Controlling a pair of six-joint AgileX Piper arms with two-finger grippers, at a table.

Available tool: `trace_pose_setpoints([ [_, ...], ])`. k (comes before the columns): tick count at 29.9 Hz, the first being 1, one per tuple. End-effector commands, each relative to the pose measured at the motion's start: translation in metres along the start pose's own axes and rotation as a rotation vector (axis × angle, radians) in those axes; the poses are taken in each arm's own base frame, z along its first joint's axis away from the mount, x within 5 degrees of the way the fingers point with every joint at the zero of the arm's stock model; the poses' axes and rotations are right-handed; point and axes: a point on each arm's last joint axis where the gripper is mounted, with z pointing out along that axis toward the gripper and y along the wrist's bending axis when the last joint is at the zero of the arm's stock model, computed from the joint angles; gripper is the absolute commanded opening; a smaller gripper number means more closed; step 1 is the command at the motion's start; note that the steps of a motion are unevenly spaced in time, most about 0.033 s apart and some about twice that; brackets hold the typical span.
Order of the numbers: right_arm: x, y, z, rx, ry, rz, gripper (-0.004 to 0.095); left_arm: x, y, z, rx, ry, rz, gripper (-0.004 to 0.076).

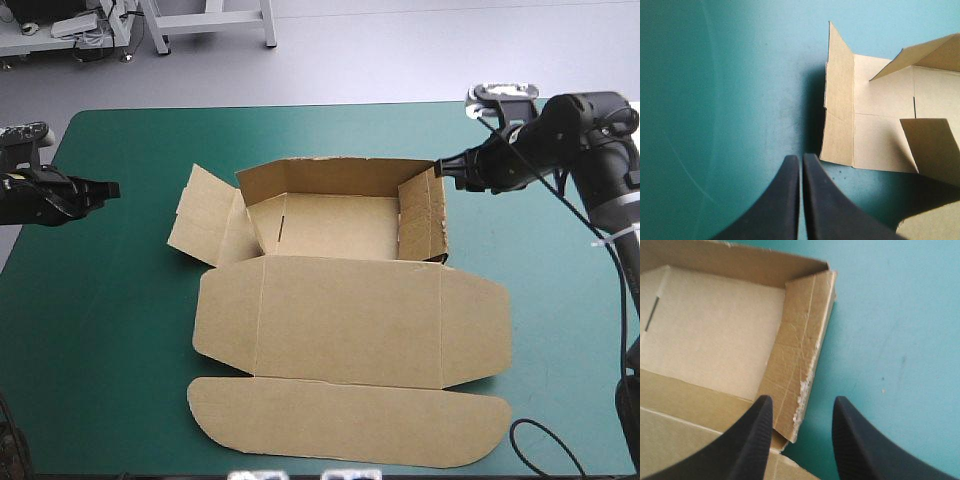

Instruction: Fold the box

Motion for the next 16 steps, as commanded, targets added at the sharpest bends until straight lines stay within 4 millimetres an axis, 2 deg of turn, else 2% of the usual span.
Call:
trace_pose_setpoints([
  [1,-0.003,-0.001,0.012,-0.016,-0.086,0.008,0.0369,-0.008,-0.009,-0.017,0.018,-0.097,0.005,0.0003],
  [10,-0.008,-0.008,0.091,-0.046,0.054,0.033,0.0369,-0.005,-0.01,-0.017,0.03,-0.065,0.005,0.0003],
  [16,-0.004,-0.011,0.129,-0.072,0.139,-0.003,0.0369,-0.005,-0.01,-0.017,0.03,-0.064,0.005,0.0003],
])
